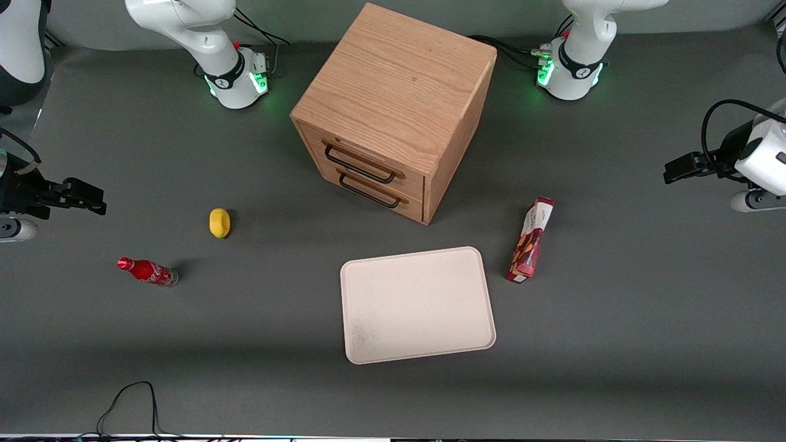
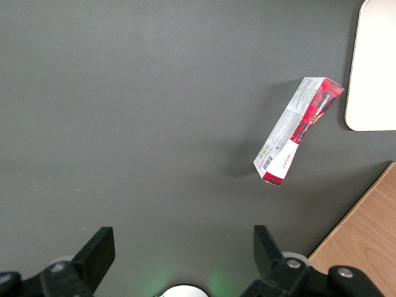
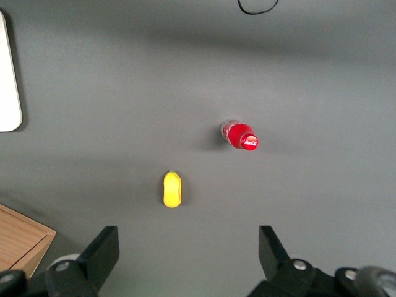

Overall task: Place red cookie box on tray
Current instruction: 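Move the left gripper over the red plaid shortbread box and descend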

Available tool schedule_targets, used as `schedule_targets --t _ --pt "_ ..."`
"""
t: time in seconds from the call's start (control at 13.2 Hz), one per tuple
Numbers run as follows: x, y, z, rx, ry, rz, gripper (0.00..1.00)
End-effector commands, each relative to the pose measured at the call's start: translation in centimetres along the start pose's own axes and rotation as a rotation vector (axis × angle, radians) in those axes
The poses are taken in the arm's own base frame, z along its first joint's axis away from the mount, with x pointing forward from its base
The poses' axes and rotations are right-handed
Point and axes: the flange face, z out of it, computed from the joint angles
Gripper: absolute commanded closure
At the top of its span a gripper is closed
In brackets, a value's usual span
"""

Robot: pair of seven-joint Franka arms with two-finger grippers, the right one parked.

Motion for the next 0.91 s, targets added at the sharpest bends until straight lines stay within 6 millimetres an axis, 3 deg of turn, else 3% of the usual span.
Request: schedule_targets --t 0.0,0.3,0.61,0.83 --pt "-0.6 0.4 -1.1 0.032 -0.012 0.004 0.00" --pt "-0.2 1.2 -1.4 0.041 -0.012 0.009 0.00" --pt "-0.2 1.8 -0.4 0.044 -0.055 0.041 0.00" --pt "-0.9 6.1 -0.3 0.048 -0.061 0.091 0.00"
